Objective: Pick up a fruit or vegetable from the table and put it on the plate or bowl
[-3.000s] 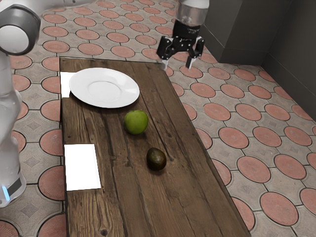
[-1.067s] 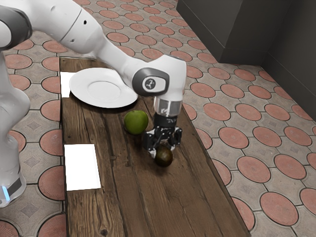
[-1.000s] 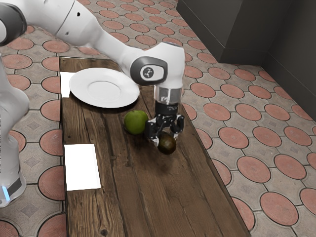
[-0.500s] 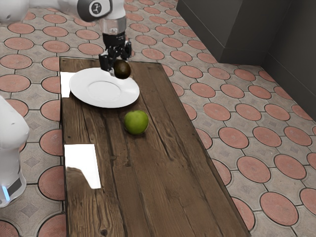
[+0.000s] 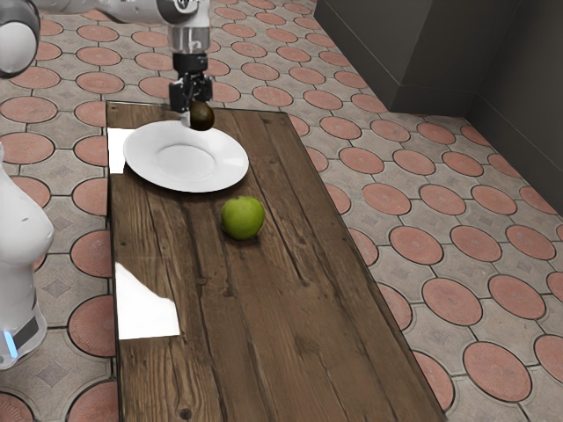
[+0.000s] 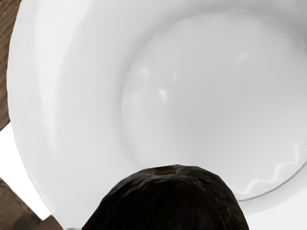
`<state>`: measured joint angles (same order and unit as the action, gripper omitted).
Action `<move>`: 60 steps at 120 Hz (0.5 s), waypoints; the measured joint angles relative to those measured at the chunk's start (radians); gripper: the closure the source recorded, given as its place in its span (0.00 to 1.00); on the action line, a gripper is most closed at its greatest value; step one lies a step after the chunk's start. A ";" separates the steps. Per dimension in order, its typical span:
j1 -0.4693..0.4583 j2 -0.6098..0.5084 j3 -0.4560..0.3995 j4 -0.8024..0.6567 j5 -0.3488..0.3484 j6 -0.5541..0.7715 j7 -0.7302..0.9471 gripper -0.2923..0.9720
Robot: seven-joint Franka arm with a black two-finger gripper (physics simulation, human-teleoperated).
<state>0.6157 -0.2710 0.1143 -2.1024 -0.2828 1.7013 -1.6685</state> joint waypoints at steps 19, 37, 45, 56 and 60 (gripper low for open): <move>0.001 0.056 0.028 0.012 -0.003 -0.003 0.021 0.49; -0.003 0.126 0.053 0.016 -0.026 -0.002 0.040 0.50; -0.008 0.140 0.054 0.019 -0.039 -0.001 0.047 0.45; -0.016 0.143 0.050 0.041 -0.060 0.003 0.056 0.34; -0.022 0.143 0.049 0.048 -0.064 0.004 0.059 0.32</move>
<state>0.5932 -0.1282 0.1636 -2.0540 -0.3466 1.7054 -1.6097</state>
